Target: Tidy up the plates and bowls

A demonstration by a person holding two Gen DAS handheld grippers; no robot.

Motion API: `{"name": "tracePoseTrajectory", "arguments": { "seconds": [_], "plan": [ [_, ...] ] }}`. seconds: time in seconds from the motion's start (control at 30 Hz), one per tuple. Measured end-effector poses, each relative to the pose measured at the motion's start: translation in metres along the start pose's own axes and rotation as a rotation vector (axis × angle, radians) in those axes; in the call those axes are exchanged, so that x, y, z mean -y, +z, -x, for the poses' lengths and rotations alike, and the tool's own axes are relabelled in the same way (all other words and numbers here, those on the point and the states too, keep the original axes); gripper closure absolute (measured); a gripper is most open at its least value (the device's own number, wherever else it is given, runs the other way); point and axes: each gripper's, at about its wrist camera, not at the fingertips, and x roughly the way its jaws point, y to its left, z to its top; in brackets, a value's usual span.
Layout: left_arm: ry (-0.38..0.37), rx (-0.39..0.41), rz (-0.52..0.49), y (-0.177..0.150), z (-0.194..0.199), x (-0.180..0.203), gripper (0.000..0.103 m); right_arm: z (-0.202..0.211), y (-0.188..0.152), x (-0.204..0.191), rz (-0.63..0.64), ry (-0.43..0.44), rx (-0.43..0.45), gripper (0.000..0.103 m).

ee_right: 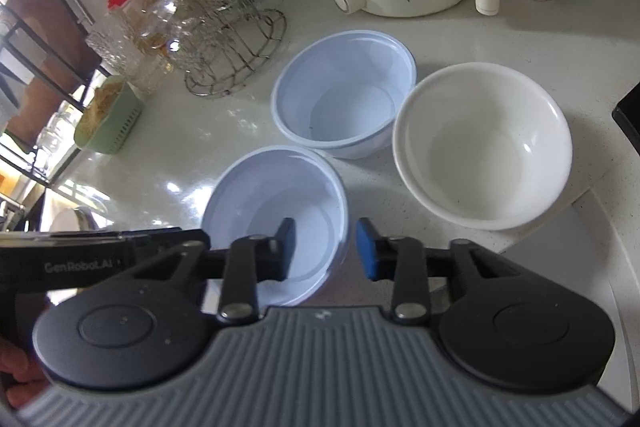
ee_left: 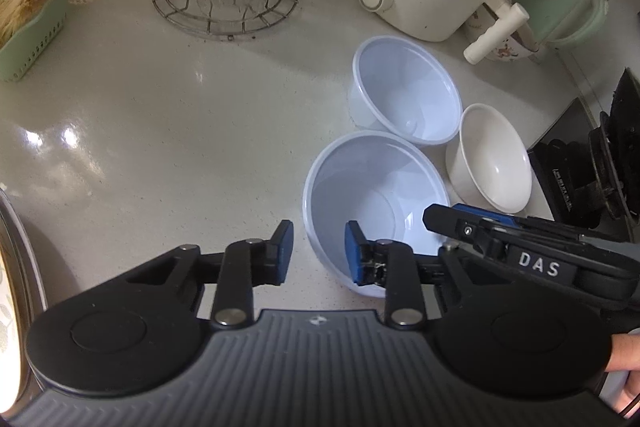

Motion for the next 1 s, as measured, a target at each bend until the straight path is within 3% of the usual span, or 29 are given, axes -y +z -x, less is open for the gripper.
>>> {"name": "tracePoseTrajectory", "arguments": {
  "seconds": [0.07, 0.13, 0.3, 0.53, 1.0],
  "plan": [
    [-0.007, -0.019, 0.01, 0.001, -0.004, 0.001, 0.081, -0.002, 0.0, 0.0, 0.016, -0.033, 0.004, 0.072],
    [0.0, -0.036, 0.005, 0.002, -0.007, 0.002, 0.088, -0.005, 0.001, 0.002, 0.022, -0.024, -0.001, 0.079],
    [0.007, -0.036, -0.003, 0.0, -0.008, 0.004, 0.089, -0.009, 0.004, 0.009, 0.007, -0.021, -0.02, 0.088],
    [-0.018, -0.038, 0.075, -0.001, 0.007, -0.012, 0.089, -0.003, 0.003, 0.004, -0.008, 0.021, -0.02, 0.088],
    [0.083, 0.045, 0.201, -0.013, 0.064, -0.083, 0.089, -0.021, -0.009, -0.068, 0.003, 0.16, -0.066, 0.088]
  ]
}}
